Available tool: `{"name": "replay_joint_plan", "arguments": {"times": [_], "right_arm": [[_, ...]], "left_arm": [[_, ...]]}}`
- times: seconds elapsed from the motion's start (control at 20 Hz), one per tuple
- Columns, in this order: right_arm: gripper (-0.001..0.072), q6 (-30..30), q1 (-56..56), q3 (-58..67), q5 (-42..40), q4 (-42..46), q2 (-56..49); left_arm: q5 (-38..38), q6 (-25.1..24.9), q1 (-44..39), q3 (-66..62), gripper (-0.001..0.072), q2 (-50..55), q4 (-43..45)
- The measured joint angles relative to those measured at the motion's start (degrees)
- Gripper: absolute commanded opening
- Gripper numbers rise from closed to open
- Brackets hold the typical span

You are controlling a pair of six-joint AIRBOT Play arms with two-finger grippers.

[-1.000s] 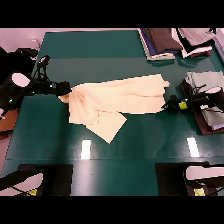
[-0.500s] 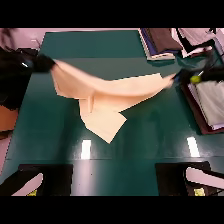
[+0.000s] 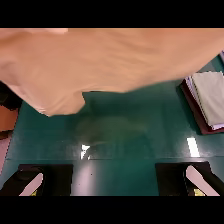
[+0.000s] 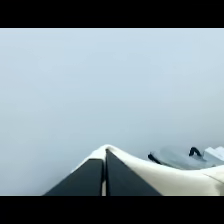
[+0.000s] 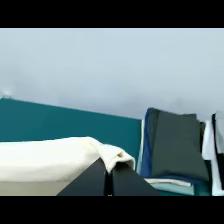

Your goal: Fold the shirts.

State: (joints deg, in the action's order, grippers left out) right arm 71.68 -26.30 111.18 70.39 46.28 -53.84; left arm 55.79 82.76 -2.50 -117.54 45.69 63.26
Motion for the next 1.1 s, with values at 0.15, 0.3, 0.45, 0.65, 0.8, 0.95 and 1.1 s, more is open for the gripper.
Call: {"name": "replay_joint_plan", "arguments": {"times": [0.15,0.3,0.45,0.65,0.8,0.95,1.1], "right_arm": [[0.0014,2.3,-3.9,6.6,4.4,0.1,-0.5],[0.0014,4.1,-4.6,6.8,7.9,0.1,-2.1],[0.0014,4.9,-0.5,1.7,10.0,3.0,-4.7],[0.0013,6.9,9.2,-7.1,12.3,13.8,-12.2],[0.0014,7.7,14.5,-13.0,12.5,18.8,-20.9],[0.0014,8.2,16.6,-14.6,10.9,20.9,-30.4],[0.0014,8.3,17.5,-10.9,9.7,21.6,-38.8]], "left_arm": [[0.2,1.1,0.0,-4.5,0.0019,-0.3,0.2],[1.4,1.8,0.0,-2.3,0.0021,0.3,1.2],[4.3,2.6,0.0,5.2,0.0021,3.5,2.4],[7.9,3.4,0.0,16.5,0.0022,13.0,2.6],[8.6,3.5,0.0,22.8,0.0022,23.4,2.8],[7.4,2.0,0.0,25.6,0.0022,34.0,2.9],[3.5,1.1,0.5,26.5,0.0022,41.5,2.5]]}}
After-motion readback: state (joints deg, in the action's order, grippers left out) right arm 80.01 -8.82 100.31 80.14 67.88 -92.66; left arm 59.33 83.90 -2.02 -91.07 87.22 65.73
